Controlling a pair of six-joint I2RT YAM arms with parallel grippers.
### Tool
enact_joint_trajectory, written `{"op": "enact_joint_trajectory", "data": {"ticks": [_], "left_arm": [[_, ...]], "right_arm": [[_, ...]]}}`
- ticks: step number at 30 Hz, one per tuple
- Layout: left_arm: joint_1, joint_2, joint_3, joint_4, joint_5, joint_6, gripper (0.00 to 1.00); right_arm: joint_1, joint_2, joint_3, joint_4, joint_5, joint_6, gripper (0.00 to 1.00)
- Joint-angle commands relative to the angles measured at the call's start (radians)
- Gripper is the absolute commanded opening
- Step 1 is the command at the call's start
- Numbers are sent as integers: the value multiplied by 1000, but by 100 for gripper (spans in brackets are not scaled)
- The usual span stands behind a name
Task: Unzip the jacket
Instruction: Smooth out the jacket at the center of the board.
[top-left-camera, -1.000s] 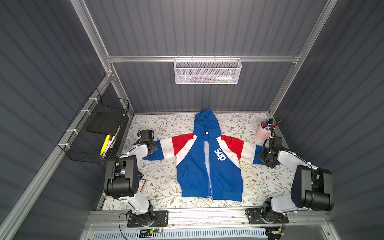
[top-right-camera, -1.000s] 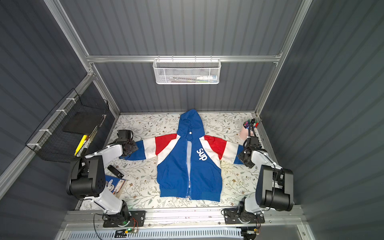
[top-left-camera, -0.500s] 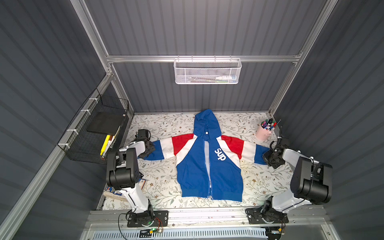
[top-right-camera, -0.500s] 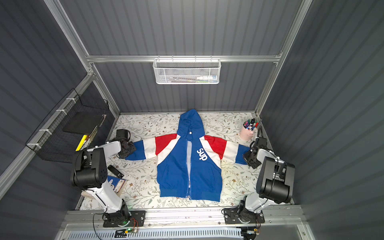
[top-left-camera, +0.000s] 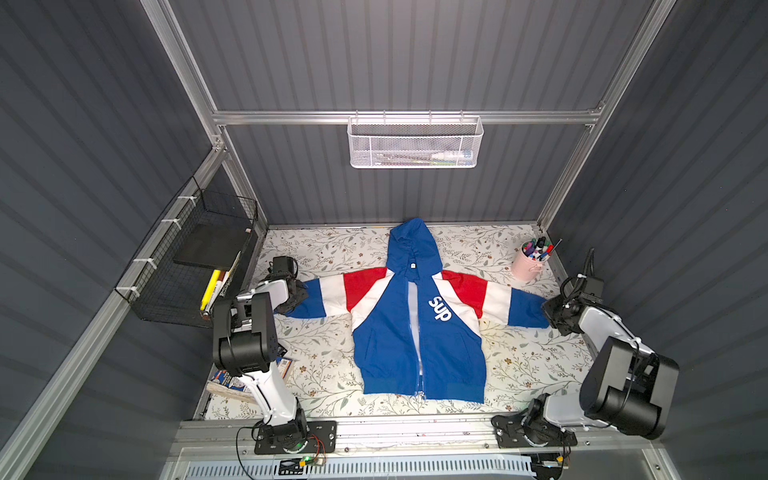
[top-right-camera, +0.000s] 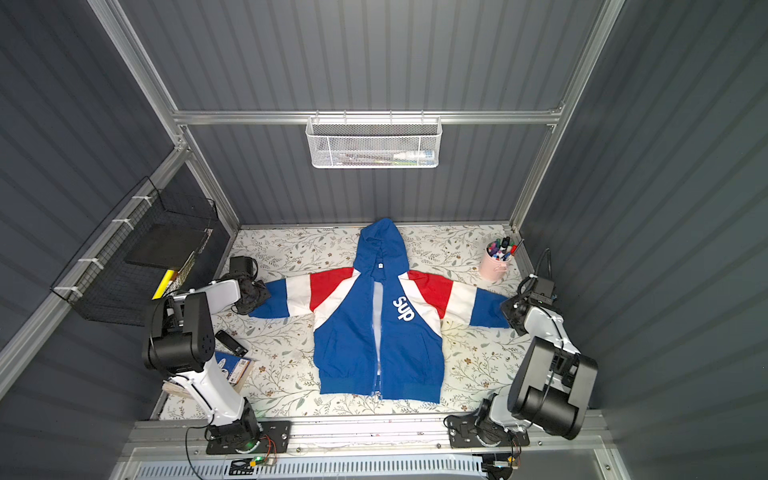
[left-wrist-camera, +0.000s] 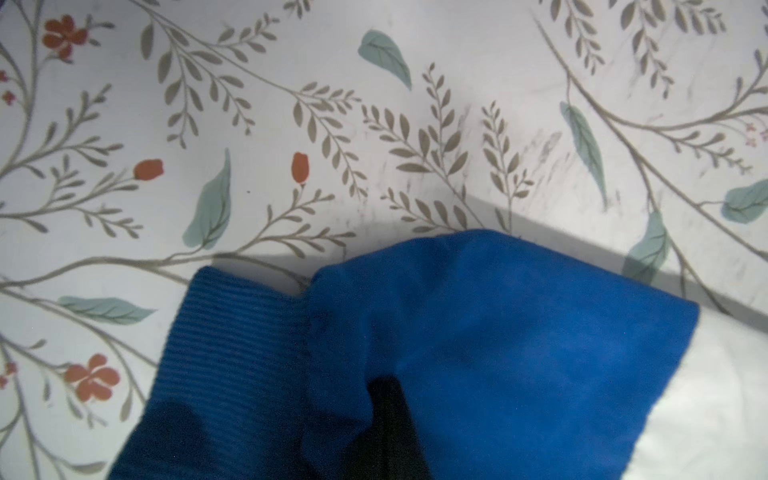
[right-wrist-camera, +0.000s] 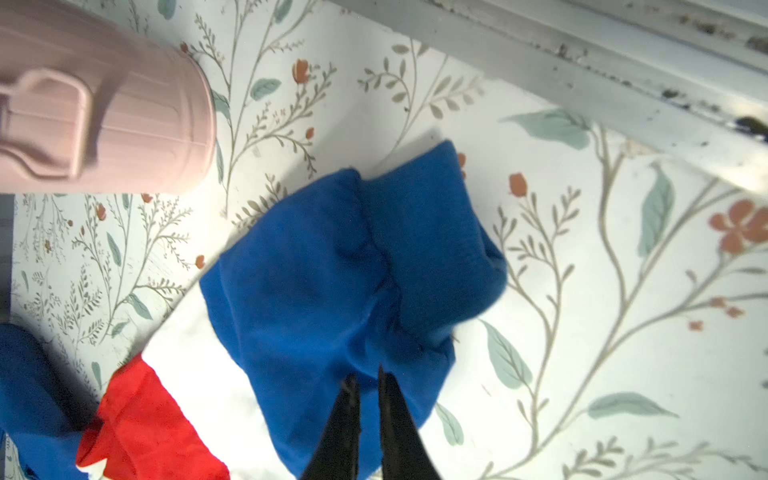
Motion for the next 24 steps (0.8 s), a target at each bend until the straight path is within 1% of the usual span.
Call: {"op": "enact_joint_trajectory", "data": {"ticks": [1,6,14,20,24], "left_arm": [[13,78,-20,-84,11,21,0],[13,87,-15,-86,12,23,0],[16,93,-2,-99,-1,31,0],[19,104,5,-102,-3,43,0],[20,107,10,-105,0,49,0]], "right_arm": [[-4,69,54,11,-15,-13,14],[-4,190,117,-17,-29,-10,11],[-17,294,180,-108,103,-24,4],[-60,344,220,-171,193,-24,2],[-81,369,240,-168,193,-27,1]]}}
